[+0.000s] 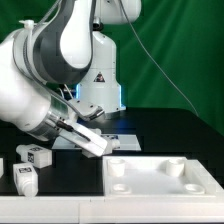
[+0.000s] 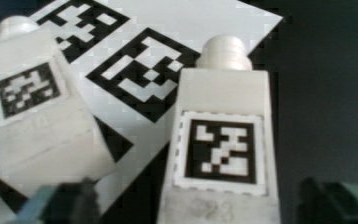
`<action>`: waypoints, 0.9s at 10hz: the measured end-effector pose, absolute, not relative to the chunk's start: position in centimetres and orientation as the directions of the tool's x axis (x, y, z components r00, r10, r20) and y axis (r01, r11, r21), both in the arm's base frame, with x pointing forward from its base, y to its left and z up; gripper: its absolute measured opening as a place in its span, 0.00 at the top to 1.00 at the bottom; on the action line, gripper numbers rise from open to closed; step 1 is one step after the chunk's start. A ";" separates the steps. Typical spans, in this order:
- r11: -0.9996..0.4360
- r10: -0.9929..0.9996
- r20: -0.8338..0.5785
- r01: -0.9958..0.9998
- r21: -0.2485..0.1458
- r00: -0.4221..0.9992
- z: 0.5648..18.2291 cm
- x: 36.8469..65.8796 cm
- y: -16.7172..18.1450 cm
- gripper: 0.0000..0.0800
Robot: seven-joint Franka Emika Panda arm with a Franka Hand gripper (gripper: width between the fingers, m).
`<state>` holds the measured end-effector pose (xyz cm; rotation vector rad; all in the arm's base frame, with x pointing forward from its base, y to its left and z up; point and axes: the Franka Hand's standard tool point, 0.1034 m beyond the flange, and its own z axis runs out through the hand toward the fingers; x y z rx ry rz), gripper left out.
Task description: Assemble one leg
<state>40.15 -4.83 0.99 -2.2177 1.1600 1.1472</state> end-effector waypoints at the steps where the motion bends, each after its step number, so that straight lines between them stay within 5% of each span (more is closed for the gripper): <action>1: -0.583 -0.496 -0.806 -0.811 0.033 0.324 1.0 40.2 -4.8 0.49; 2: -0.583 -0.496 -0.805 -0.812 0.033 0.324 1.0 40.2 -4.9 0.64; 4: -0.584 -0.495 -0.806 -0.811 0.033 0.324 1.1 40.4 -4.8 0.64; 7: -0.610 -0.498 -0.767 -0.792 -0.022 0.405 7.5 45.5 -0.7 0.64; 9: -0.677 -0.475 -0.722 -0.733 -0.067 0.504 9.1 47.1 0.3 0.64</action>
Offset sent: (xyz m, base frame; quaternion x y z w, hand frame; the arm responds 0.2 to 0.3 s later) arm 0.0000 0.0000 0.0000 0.0000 0.0000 0.0000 1.0000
